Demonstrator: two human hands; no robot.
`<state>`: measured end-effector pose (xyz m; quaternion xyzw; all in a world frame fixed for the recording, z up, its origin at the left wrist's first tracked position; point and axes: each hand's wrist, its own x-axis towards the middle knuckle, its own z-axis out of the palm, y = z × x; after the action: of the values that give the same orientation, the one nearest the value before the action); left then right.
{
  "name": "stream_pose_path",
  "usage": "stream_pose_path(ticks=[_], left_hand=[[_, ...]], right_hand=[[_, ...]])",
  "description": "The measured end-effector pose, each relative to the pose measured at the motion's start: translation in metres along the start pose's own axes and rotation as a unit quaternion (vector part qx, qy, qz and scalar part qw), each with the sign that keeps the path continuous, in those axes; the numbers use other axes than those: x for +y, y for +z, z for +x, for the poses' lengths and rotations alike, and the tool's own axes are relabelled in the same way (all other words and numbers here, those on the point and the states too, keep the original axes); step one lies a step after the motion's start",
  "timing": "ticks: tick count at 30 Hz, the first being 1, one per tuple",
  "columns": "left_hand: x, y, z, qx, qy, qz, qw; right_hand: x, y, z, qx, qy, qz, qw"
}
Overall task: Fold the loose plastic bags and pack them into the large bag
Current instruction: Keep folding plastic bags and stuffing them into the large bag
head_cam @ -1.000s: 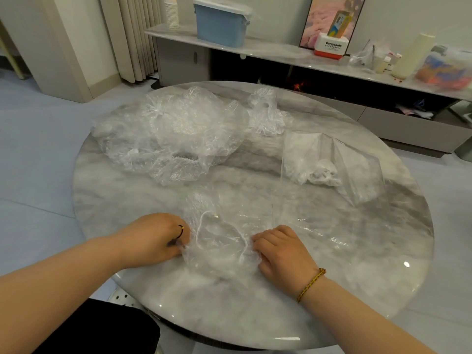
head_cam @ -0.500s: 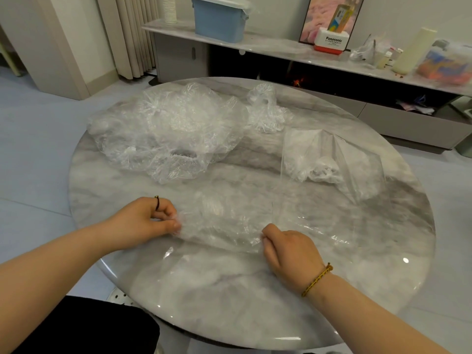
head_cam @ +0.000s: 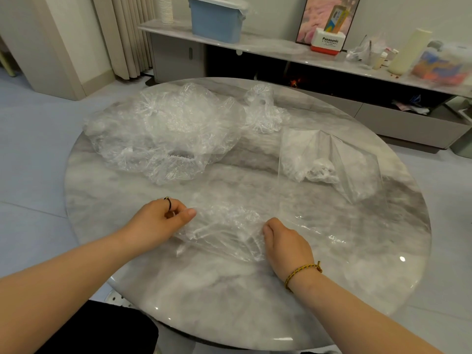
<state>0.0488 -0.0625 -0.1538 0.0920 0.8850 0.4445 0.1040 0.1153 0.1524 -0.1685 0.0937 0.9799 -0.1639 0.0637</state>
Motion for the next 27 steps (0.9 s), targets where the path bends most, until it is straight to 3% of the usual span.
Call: stream_pose_path(ticks=[5, 8, 11, 12, 14, 15, 17, 21, 23, 25, 27], left_hand=[[0.009, 0.008, 0.002, 0.013, -0.028, -0.057, 0.998], [0.011, 0.006, 0.002, -0.01, -0.05, 0.054, 0.997], [0.013, 0.002, 0.0, -0.015, -0.046, 0.233, 0.971], [0.013, 0.002, 0.0, 0.028, -0.009, 0.274, 0.961], [0.011, 0.006, -0.001, 0.117, 0.145, 0.281, 0.942], [0.013, 0.011, -0.003, 0.125, 0.229, 0.284, 0.923], [0.015, 0.024, -0.006, 0.081, 0.325, 0.333, 0.882], [0.019, 0.046, -0.01, -0.101, 0.225, 0.417, 0.875], [0.01, 0.05, -0.004, -0.147, 0.184, 0.419, 0.877], [0.01, 0.052, 0.001, -0.16, 0.158, 0.417, 0.881], [0.011, 0.054, 0.001, -0.175, 0.153, 0.421, 0.877]], right_hand=[[-0.008, 0.0, 0.0, -0.016, 0.024, 0.014, 1.0], [-0.011, 0.0, 0.0, -0.013, 0.029, 0.006, 0.999], [-0.011, 0.001, 0.002, -0.021, 0.032, 0.001, 0.999], [-0.012, 0.002, 0.002, -0.023, 0.035, 0.002, 0.999], [-0.013, 0.001, 0.002, -0.026, 0.039, 0.006, 0.999], [-0.014, 0.001, 0.001, -0.028, 0.04, 0.009, 0.999], [-0.015, 0.001, 0.001, -0.045, 0.038, 0.016, 0.998], [-0.019, -0.011, -0.008, -0.07, 0.009, 0.015, 0.997], [-0.021, -0.018, -0.01, -0.029, -0.005, -0.027, 0.999], [-0.017, -0.016, -0.009, 0.118, -0.085, -0.074, 0.987], [-0.013, -0.004, -0.006, 0.217, -0.191, -0.057, 0.956]])
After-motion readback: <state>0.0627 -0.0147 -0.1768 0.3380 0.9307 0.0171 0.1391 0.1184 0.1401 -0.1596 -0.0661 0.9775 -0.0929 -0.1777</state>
